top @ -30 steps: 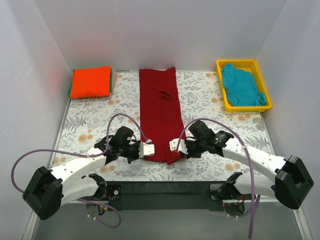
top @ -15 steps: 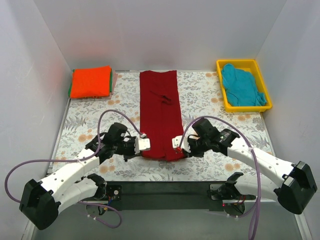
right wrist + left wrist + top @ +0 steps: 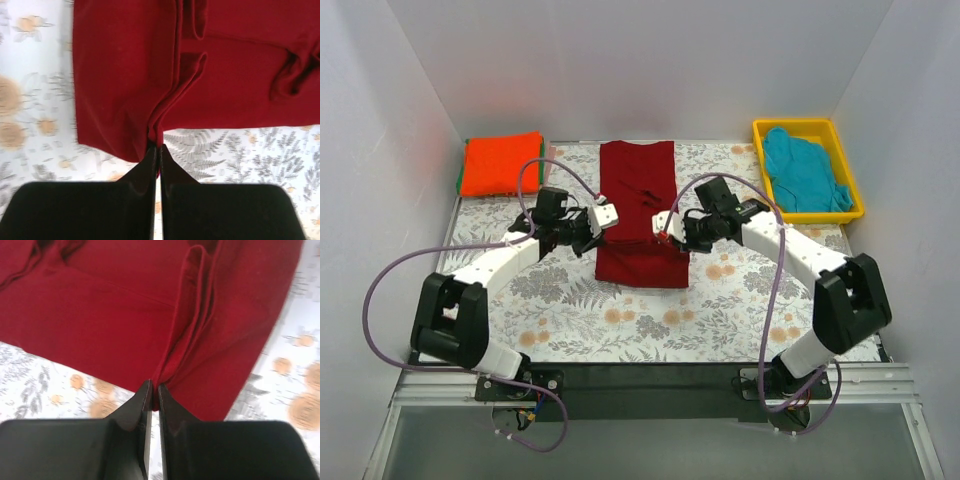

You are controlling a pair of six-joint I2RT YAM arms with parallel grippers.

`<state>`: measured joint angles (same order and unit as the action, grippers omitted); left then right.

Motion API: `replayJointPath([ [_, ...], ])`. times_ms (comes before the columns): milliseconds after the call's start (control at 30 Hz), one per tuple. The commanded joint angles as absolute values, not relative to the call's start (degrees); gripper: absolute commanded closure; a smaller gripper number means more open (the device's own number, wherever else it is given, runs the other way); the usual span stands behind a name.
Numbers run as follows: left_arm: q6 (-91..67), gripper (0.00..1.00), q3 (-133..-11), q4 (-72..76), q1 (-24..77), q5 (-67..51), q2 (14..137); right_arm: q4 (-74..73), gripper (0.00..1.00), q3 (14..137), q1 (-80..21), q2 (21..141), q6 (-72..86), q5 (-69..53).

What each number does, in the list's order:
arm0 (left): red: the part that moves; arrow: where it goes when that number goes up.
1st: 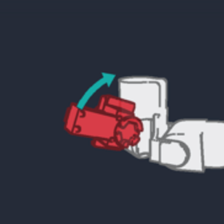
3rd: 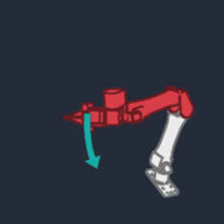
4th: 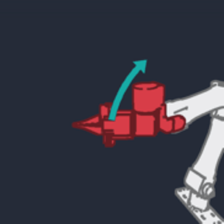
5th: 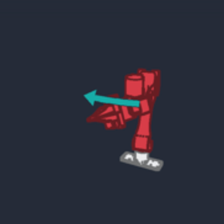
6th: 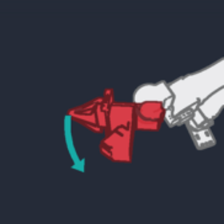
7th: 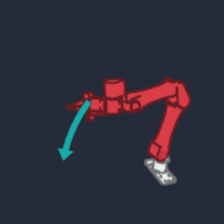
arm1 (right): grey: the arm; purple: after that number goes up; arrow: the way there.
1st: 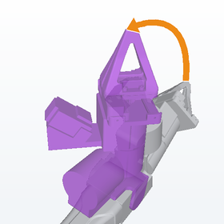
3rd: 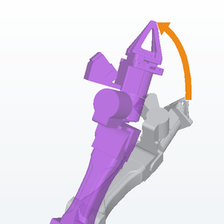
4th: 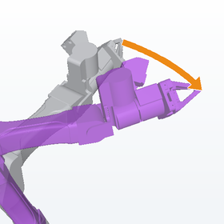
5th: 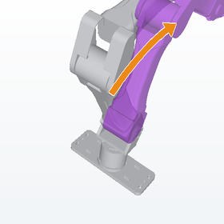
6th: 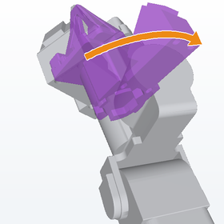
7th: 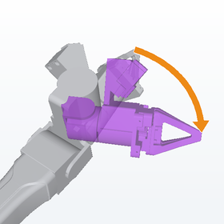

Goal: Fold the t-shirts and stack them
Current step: Fold the tshirt

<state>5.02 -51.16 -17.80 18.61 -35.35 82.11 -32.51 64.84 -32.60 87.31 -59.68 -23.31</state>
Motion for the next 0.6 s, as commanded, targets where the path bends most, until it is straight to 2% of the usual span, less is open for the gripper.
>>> replayJointPath([
  [0, 7.3, 1.00, -55.4, -10.2, 16.5, -36.0, 86.0, -30.4, 0.99, 70.9, -29.6, 92.0, -65.8, -24.6],
  [567, 5.8, 1.00, -75.2, 1.9, 11.3, -33.8, 113.2, -28.0, 0.98, 98.8, -24.4, 120.5, -71.1, -22.8],
])
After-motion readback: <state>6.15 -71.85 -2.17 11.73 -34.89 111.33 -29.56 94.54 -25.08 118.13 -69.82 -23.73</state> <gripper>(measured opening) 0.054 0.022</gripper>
